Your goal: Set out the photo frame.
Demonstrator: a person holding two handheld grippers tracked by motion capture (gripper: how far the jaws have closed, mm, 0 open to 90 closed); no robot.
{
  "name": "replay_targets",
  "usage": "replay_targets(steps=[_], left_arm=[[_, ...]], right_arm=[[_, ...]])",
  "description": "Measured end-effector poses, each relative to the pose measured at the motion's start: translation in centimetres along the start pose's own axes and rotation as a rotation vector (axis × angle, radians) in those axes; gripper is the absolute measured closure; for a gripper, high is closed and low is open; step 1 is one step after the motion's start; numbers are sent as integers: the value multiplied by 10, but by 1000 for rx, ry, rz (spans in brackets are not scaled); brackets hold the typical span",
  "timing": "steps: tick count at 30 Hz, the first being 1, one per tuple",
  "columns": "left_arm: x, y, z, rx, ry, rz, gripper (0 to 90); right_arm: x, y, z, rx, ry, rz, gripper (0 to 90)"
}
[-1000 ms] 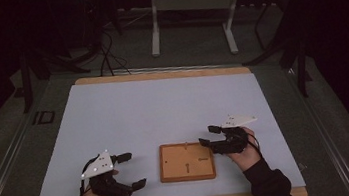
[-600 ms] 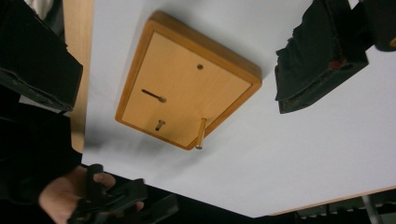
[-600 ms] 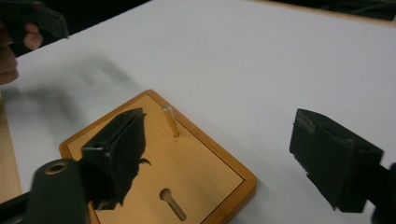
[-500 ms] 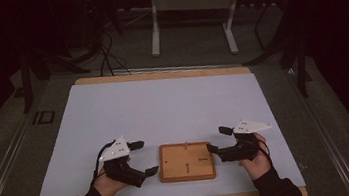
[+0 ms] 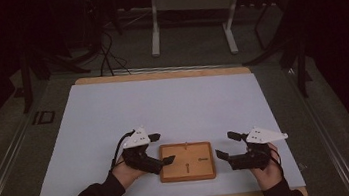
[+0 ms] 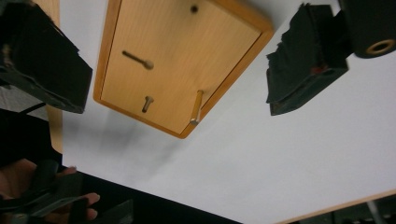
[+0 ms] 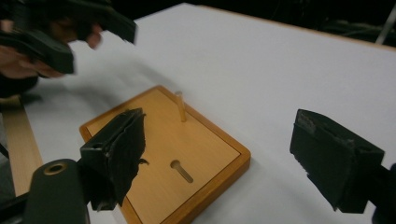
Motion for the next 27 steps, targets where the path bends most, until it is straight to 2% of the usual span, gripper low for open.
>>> replay_targets(steps=[3, 5, 8, 12, 14, 18, 19, 23, 27], left_arm=[[11, -3, -3, 15, -14, -5, 123], [18, -5, -4, 31, -29, -11, 152], [28, -10, -4, 35, -39, -20, 219], [37, -12, -3, 33, -44, -19, 299], [48, -14, 1, 37, -65, -16, 344], [59, -17, 4, 49, -93, -20, 390], [61, -18, 4, 53, -96, -26, 434], [67, -18, 8, 62, -116, 2, 546], [70, -17, 10, 67, -121, 23, 603]], right_arm=[[-7, -3, 0, 4, 12, 4, 172], [-10, -6, 1, 10, -3, -2, 171], [-13, -9, 4, -5, -24, -6, 153], [-14, -10, 8, 17, -38, -15, 138], [-14, -12, 12, 21, -41, -26, 125], [-15, -14, 14, 9, -41, -9, 123], [-16, -16, 16, -9, -48, -17, 124], [-17, -18, 19, -13, -55, -16, 134], [-20, -18, 21, -8, -62, -17, 154]])
Point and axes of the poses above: each handheld gripper's, and its own axes: x roughly forward along the jaws, z roughly out of its underside, y roughly to its right, the point moved 9 cm from there along x, roughly forward along the jaws, and after that the axes turned 10 degrees about z, right-handed, at the moved point
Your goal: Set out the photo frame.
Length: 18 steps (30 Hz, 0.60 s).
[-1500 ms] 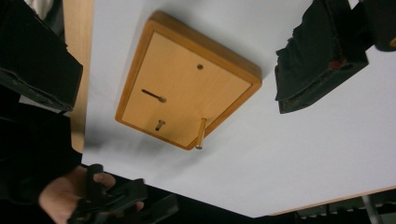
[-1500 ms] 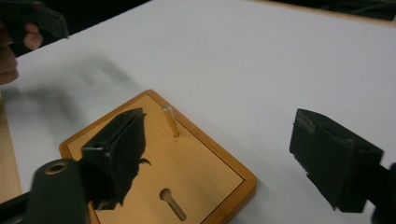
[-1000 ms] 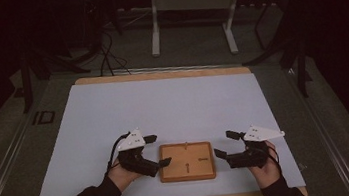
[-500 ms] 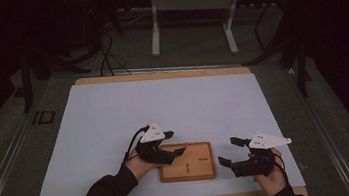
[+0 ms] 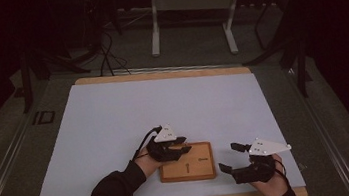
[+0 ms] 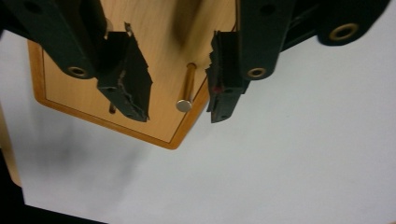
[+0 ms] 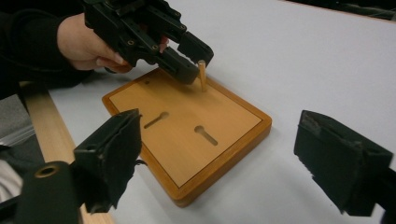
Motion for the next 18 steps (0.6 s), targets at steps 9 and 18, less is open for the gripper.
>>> replay_targets(steps=[9, 18], left_arm=[[3, -2, -3, 4, 14, 9, 686], [6, -6, -1, -20, 3, 12, 824]], right_arm=[[0, -3, 5, -18, -20, -4, 182], [1, -5, 8, -41, -31, -4, 197]])
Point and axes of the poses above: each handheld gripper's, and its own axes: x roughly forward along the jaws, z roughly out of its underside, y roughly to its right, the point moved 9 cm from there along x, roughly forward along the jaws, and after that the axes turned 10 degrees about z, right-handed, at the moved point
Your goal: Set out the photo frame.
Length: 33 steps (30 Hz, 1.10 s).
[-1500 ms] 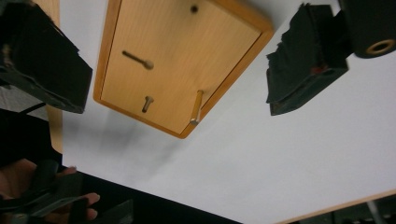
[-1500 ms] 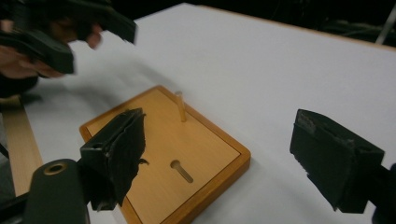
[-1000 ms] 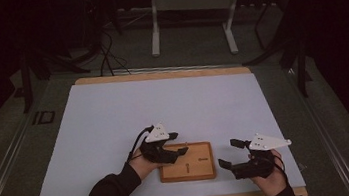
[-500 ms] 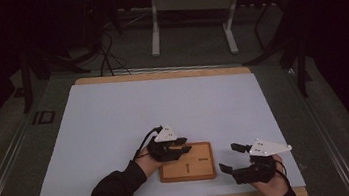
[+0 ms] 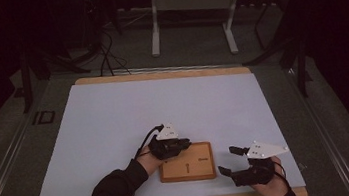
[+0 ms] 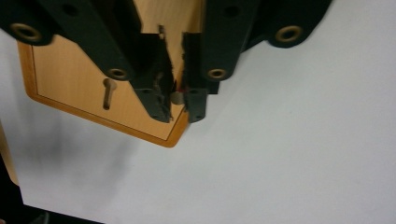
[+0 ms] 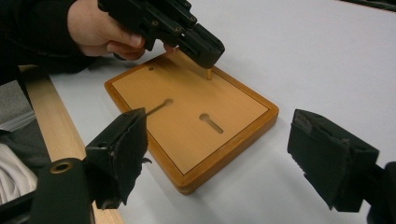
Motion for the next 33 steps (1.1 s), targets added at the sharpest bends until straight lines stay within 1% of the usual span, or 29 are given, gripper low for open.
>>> replay_targets(steps=[2, 4, 6, 9, 10, 11, 12, 13, 14, 15, 16, 17, 18, 19, 20, 22, 25, 27, 28, 29, 30, 31, 32, 33], left_arm=[[0, 0, 0, -4, -6, 2, 822], [0, 0, 0, 9, -18, -13, 828], [0, 0, -1, 21, -33, -15, 835], [0, -1, -1, 19, -47, 4, 839], [0, -1, -1, 11, -50, 9, 839], [0, -2, -2, 14, -57, 13, 838], [0, -2, -2, 13, -63, 18, 838], [0, -2, -2, 0, -64, 27, 838], [0, -2, -2, -8, -60, 34, 837], [0, -2, -2, -8, -60, 34, 837], [0, -3, -2, -9, -63, 44, 837], [0, -4, -2, -28, -61, 68, 835], [0, -4, -2, -31, -61, 78, 834], [0, -4, -2, -31, -61, 78, 834], [-1, -7, -3, -50, -58, 98, 834], [-1, -9, -3, -67, -58, 121, 834], [-1, -12, -4, -81, -58, 147, 835], [-1, -13, -5, -91, -64, 155, 835], [-1, -13, -5, -91, -64, 155, 836], [0, -13, -5, -92, -66, 162, 836], [0, -14, -5, -103, -64, 170, 835], [0, -15, -5, -116, -60, 181, 835], [0, -15, -5, -116, -60, 181, 836], [0, -15, -5, -116, -60, 181, 836]], right_arm=[[0, -2, 1, -13, -2, 1, 198], [1, -2, 1, -22, -6, 4, 211], [1, -3, 1, -33, -4, 9, 213], [2, -7, 2, -71, -10, 5, 218], [2, -9, 2, -82, -14, -2, 220], [3, -10, 3, -98, -17, -2, 221], [3, -12, 4, -118, -23, -4, 234], [3, -14, 5, -142, -36, -3, 282], [3, -15, 7, -169, -44, 4, 310], [3, -17, 7, -183, -47, -2, 313], [3, -17, 7, -183, -47, -2, 313], [3, -22, 7, -221, -49, -5, 314], [3, -24, 8, -253, -51, 3, 311], [3, -24, 8, -253, -51, 3, 311], [3, -28, 8, -314, -49, 32, 295], [4, -31, 10, -376, -56, 61, 296], [6, -37, 14, -490, -63, 110, 296], [7, -40, 18, -562, -72, 148, 297], [7, -40, 18, -562, -72, 148, 297], [8, -41, 20, -600, -71, 169, 307], [10, -44, 23, -656, -79, 186, 312], [11, -45, 24, -675, -80, 195, 323], [11, -45, 24, -675, -80, 195, 323], [12, -46, 26, -700, -84, 200, 334]])
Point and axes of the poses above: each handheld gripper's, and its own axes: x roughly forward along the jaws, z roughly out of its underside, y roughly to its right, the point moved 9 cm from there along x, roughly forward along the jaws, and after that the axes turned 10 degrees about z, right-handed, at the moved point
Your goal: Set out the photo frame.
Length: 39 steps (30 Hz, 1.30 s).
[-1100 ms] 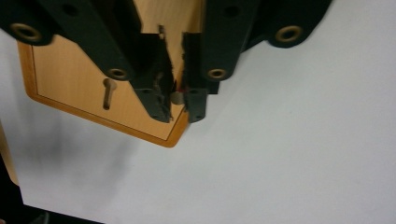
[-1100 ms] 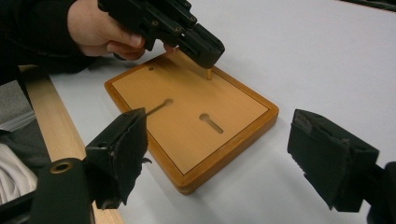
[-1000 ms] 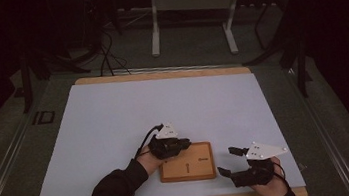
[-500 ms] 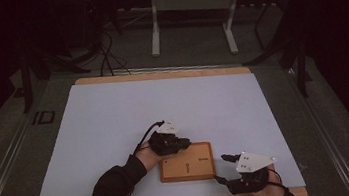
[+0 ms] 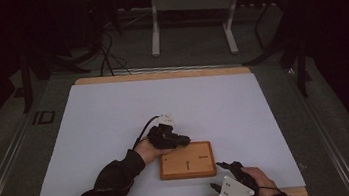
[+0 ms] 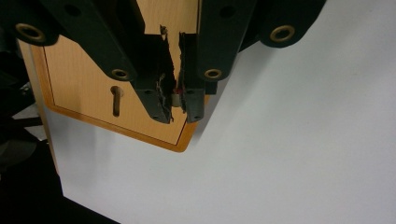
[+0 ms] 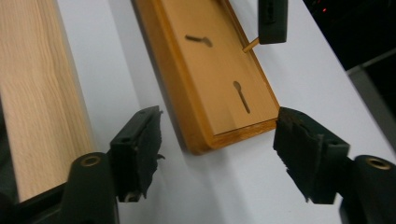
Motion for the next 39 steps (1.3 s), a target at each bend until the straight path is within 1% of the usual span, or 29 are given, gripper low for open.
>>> replay_targets(steps=[1, 3, 4, 5, 6, 7, 8, 9, 10, 11, 12, 13, 14, 16, 17, 18, 20, 23, 26, 27, 29, 31, 32, 36, 38, 39], left_arm=[[0, -2, -1, -6, -7, 11, 836], [-1, -2, -1, -10, -12, 21, 836], [-1, -3, -1, -11, -13, 22, 836], [-1, -3, -1, -11, -13, 22, 837], [-1, -3, -1, -11, -13, 22, 837], [0, -3, -1, -14, -16, 26, 837], [0, -3, -1, -11, -22, 29, 836], [0, -4, -2, -19, -20, 34, 837], [-1, -4, -2, -22, -19, 37, 837], [-1, -4, -2, -22, -19, 37, 837], [-1, -4, -2, -22, -19, 37, 837], [0, -5, -2, -28, -17, 43, 837], [0, -5, -2, -30, -17, 44, 837], [0, -5, -2, -27, -23, 45, 837], [-1, -5, -2, -25, -27, 44, 836], [0, -5, -2, -24, -29, 43, 837], [0, -4, -2, -21, -31, 43, 836], [0, -4, -2, -20, -33, 45, 836], [0, -4, -3, -20, -34, 45, 836], [0, -4, -2, -22, -36, 47, 836], [-1, -5, -3, -23, -39, 48, 836], [-1, -5, -3, -24, -38, 48, 836], [0, -5, -3, -29, -34, 49, 836], [0, -5, -3, -27, -34, 56, 835], [0, -4, -3, -16, -40, 51, 835], [0, -4, -3, -12, -40, 48, 835]], right_arm=[[1, -2, 1, -39, -10, 20, 351], [2, -5, 2, -84, -7, 40, 379], [4, -5, 3, -105, -8, 60, 381], [4, -5, 3, -105, -8, 60, 381], [5, -5, 4, -130, -16, 68, 381], [5, -5, 4, -130, -16, 68, 389], [10, -6, 7, -203, -26, 101, 395], [11, -6, 8, -225, -31, 101, 395], [12, -6, 9, -245, -31, 115, 404], [12, -6, 9, -245, -31, 115, 404], [13, -7, 10, -261, -35, 121, 404], [13, -7, 10, -261, -35, 121, 406], [16, -8, 12, -302, -41, 137, 434], [19, -9, 14, -336, -60, 149, 443], [21, -9, 15, -362, -64, 170, 454], [22, -9, 15, -382, -64, 174, 463], [24, -10, 14, -414, -52, 204, 481], [27, -10, 14, -475, -49, 236, 516], [29, -13, 13, -537, -36, 259, 551], [30, -14, 12, -547, -35, 257, 570], [30, -15, 11, -566, -28, 273, 605], [30, -15, 11, -572, -27, 275, 612], [30, -14, 10, -581, -26, 288, 624], [31, -16, 11, -591, -28, 288, 650], [31, -17, 12, -614, -27, 295, 656], [31, -17, 12, -618, -29, 291, 657]])
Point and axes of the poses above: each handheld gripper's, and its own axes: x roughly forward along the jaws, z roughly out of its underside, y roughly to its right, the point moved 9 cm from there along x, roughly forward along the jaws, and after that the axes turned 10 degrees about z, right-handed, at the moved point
